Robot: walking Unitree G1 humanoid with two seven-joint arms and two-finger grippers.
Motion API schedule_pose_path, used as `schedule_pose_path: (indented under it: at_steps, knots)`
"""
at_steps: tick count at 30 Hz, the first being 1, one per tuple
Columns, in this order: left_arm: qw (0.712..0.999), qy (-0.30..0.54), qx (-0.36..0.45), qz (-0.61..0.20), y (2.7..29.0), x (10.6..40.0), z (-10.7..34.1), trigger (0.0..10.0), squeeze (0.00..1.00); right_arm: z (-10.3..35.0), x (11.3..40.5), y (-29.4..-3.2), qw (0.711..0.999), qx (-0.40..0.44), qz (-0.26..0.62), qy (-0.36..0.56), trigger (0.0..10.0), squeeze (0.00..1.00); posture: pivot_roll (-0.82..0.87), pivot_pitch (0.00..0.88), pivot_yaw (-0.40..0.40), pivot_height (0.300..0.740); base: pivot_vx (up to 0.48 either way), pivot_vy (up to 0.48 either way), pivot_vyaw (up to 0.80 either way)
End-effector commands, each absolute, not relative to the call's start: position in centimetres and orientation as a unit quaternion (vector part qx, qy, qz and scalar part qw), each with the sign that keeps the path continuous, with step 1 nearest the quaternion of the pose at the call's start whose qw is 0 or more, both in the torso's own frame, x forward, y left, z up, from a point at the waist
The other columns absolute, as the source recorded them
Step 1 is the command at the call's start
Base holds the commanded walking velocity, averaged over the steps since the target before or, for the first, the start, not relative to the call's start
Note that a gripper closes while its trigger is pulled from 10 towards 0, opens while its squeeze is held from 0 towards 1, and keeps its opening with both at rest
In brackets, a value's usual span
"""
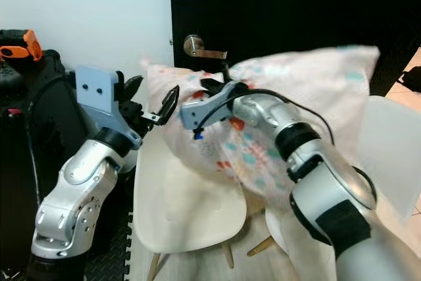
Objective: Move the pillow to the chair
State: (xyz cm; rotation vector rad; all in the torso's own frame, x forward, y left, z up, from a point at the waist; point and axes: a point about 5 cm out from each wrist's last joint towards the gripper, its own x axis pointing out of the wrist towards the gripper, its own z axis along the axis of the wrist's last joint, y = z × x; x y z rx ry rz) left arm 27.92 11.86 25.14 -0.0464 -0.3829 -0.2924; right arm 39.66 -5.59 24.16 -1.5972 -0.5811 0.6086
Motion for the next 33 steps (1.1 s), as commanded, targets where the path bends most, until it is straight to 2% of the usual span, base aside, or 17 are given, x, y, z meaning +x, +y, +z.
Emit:
schedule_pose_path:
  at_steps: [1, 4, 7, 11, 12, 16, 21, 27, 33]
  knots:
    - [0.971, -0.188, -0.03, -0.147, 11.6, 27.8, 25.3, 10.0, 0.0, 27.0, 39.3, -4.1, 0.638, -0.659, 0.244, -0.313, 10.0, 0.0, 0.11, 0.0, -0.096, 0.73, 0.0, 0.0, 0.0]
    - [0.971, -0.188, -0.031, -0.147, 11.6, 27.7, 25.3, 10.0, 0.0, 26.9, 39.2, -3.5, 0.644, -0.648, 0.251, -0.319, 10.0, 0.0, 0.11, 0.0, -0.097, 0.725, 0.0, 0.0, 0.0]
    - [0.973, -0.188, -0.031, -0.132, 12.0, 27.6, 25.5, 10.0, 0.0, 26.1, 39.1, -2.7, 0.677, -0.614, 0.267, -0.305, 10.0, 0.0, 0.11, 0.0, -0.098, 0.71, 0.0, 0.0, 0.0]
    - [0.975, -0.188, -0.031, -0.111, 12.6, 27.7, 25.6, 10.0, 0.0, 25.8, 39.3, -2.7, 0.699, -0.597, 0.265, -0.291, 10.0, 0.0, 0.12, 0.0, -0.098, 0.7, 0.0, 0.0, 0.0]
    - [0.977, -0.189, -0.029, -0.097, 12.9, 27.8, 25.7, 10.0, 0.0, 25.8, 39.4, -2.9, 0.715, -0.584, 0.26, -0.283, 10.0, 0.0, 0.12, 0.0, -0.099, 0.695, 0.0, 0.0, 0.0]
    - [0.978, -0.192, -0.026, -0.078, 13.5, 27.9, 25.8, 10.0, 0.0, 25.9, 39.7, -3.1, 0.732, -0.572, 0.248, -0.275, 10.0, 0.0, 0.12, 0.0, -0.099, 0.685, 0.0, 0.0, 0.0]
    - [0.979, -0.189, -0.025, -0.068, 13.7, 27.9, 25.8, 10.0, 0.0, 26.2, 39.9, -3.2, 0.737, -0.572, 0.231, -0.275, 10.0, 0.0, 0.12, 0.0, -0.098, 0.675, 0.0, 0.0, 0.0]
    - [0.981, -0.18, -0.03, -0.065, 13.4, 27.8, 25.5, 10.0, 0.0, 27.0, 40.2, -3.1, 0.724, -0.597, 0.198, -0.283, 10.0, 0.0, 0.12, 0.0, -0.104, 0.65, 0.0, 0.0, 0.0]
    - [0.982, -0.176, -0.032, -0.063, 13.2, 27.7, 25.5, 10.0, 0.0, 26.3, 40.1, -3.0, 0.718, -0.604, 0.208, -0.277, 10.0, 0.0, 0.12, 0.0, -0.106, 0.625, 0.0, 0.0, 0.0]
